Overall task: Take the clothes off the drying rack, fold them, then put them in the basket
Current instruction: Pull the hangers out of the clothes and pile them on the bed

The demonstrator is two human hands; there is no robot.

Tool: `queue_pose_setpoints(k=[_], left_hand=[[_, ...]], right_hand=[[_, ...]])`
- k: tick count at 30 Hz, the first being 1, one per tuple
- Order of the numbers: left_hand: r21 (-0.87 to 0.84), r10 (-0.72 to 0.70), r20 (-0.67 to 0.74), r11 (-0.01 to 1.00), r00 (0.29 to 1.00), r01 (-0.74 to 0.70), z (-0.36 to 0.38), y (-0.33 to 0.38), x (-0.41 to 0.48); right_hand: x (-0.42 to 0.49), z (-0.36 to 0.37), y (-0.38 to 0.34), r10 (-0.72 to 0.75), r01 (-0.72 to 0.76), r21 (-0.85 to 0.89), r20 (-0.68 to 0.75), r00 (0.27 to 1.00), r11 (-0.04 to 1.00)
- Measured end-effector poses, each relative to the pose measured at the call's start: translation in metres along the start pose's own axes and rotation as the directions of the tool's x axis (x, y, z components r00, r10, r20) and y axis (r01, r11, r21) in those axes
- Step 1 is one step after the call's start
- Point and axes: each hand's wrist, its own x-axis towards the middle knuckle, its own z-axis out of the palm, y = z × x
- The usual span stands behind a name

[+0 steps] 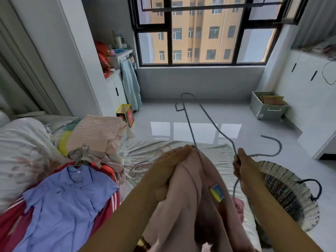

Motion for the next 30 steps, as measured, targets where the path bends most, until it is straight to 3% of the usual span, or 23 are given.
queue_pose_setpoints(k=[2,4,6,8,10,12,13,14,16,18,21,22,24,26,27,30], left_hand=[[0.27,0.054,-0.178,0.963,0.983,-0.004,-0.016,-0.025,0.025],[0.523,0.085,-0.358,0.843,0.93,0.124,-0.047,-0.06,0.039],[0.566,0.095,-0.468,0.796,0.879,0.215,-0.074,-0.091,0.042],[0.639,0.208,-0.492,0.745,0.845,0.189,-0.086,-0.107,0.04],[0.867,0.522,-0.361,0.492,0.773,0.073,-0.089,-0.109,0.039],[0.998,0.766,-0.048,0.068,0.642,-0.006,-0.094,-0.101,0.042],[0.992,0.801,0.109,-0.128,0.589,-0.01,-0.098,-0.096,0.043],[0.962,0.785,0.215,-0.272,0.581,0.011,-0.103,-0.09,0.044],[0.91,0.716,0.266,-0.407,0.645,0.075,-0.114,-0.079,0.045],[0.904,0.672,0.212,-0.41,0.709,0.118,-0.131,-0.069,0.043],[0.954,0.586,0.193,-0.3,0.787,-0.011,-0.169,-0.056,0.038],[0.965,0.541,0.173,-0.261,0.823,-0.031,-0.186,-0.053,0.036],[0.996,0.492,0.051,-0.089,0.869,-0.009,-0.216,-0.042,0.032],[0.992,0.457,-0.122,0.093,0.881,0.089,-0.255,-0.036,0.029],[0.977,0.42,-0.188,0.168,0.888,0.127,-0.274,-0.033,0.029],[0.944,0.338,-0.292,0.254,0.895,0.213,-0.326,-0.03,0.041]], right_hand=[[-0.003,-0.002,-0.001,-0.047,0.05,-0.111,0.03,0.998,0.993],[-0.006,-0.006,0.001,-0.121,0.132,-0.254,0.06,0.991,0.958],[-0.008,-0.01,0.008,-0.165,0.192,-0.365,0.104,0.981,0.911],[-0.008,-0.013,0.023,-0.165,0.223,-0.433,0.167,0.972,0.873],[-0.008,-0.012,0.039,-0.133,0.238,-0.493,0.237,0.962,0.837],[-0.009,-0.007,0.052,-0.082,0.263,-0.573,0.322,0.943,0.776],[-0.009,-0.003,0.055,-0.054,0.287,-0.618,0.368,0.928,0.732],[-0.011,0.003,0.056,-0.028,0.315,-0.652,0.41,0.911,0.69],[-0.012,0.014,0.057,0.023,0.347,-0.683,0.47,0.882,0.643],[-0.012,0.026,0.058,0.062,0.327,-0.649,0.5,0.864,0.687],[-0.011,0.043,0.06,0.118,0.26,-0.557,0.552,0.825,0.789],[-0.01,0.047,0.061,0.141,0.287,-0.572,0.588,0.796,0.768],[0.0,0.05,0.074,0.225,0.369,-0.67,0.627,0.746,0.644],[0.02,0.04,0.089,0.301,0.379,-0.776,0.569,0.765,0.504],[0.03,0.034,0.095,0.324,0.345,-0.8,0.536,0.78,0.492],[0.051,0.032,0.116,0.413,0.232,-0.866,0.426,0.805,0.443]])
